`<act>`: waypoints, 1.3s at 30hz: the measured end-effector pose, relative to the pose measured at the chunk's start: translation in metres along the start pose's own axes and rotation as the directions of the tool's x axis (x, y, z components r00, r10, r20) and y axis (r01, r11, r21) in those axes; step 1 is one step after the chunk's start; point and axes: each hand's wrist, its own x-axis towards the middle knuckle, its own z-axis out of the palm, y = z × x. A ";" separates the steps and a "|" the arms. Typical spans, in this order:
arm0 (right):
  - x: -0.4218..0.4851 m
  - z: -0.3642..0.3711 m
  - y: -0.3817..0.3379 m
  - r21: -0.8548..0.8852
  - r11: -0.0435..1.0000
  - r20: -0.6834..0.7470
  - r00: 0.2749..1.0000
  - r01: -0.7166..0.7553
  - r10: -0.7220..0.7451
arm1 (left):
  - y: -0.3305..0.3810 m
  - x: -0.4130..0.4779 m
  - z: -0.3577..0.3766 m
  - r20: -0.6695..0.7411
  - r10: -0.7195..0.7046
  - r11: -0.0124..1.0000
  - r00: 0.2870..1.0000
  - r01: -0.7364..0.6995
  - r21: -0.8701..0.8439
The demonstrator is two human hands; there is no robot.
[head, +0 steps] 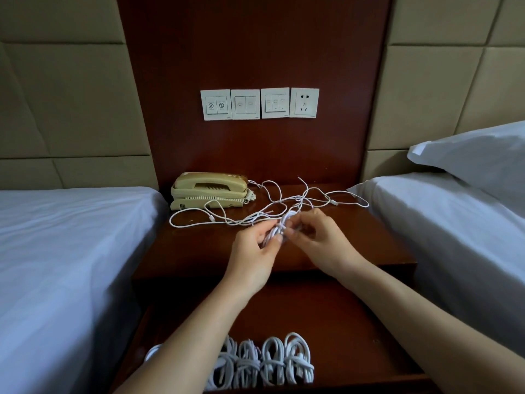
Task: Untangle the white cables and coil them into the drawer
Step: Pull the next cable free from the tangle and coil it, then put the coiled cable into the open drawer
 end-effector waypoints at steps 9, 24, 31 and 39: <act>0.007 -0.006 0.009 0.110 0.988 -0.128 0.984 -0.112 0.126 | 0.002 0.001 0.009 0.071 -0.140 0.928 0.988 0.156 -0.338; -0.040 -0.015 0.028 -0.173 0.983 0.199 0.976 -0.059 0.093 | -0.017 -0.019 0.013 0.351 -0.266 0.962 0.898 0.226 0.151; -0.056 -0.011 0.049 -0.238 0.956 0.459 0.848 -0.170 0.265 | -0.037 -0.036 0.035 0.405 -0.325 0.893 0.855 0.136 0.429; -0.062 -0.006 0.070 -0.367 0.915 0.635 0.675 -0.166 0.377 | -0.052 -0.036 0.049 0.464 -0.347 0.820 0.815 0.023 0.572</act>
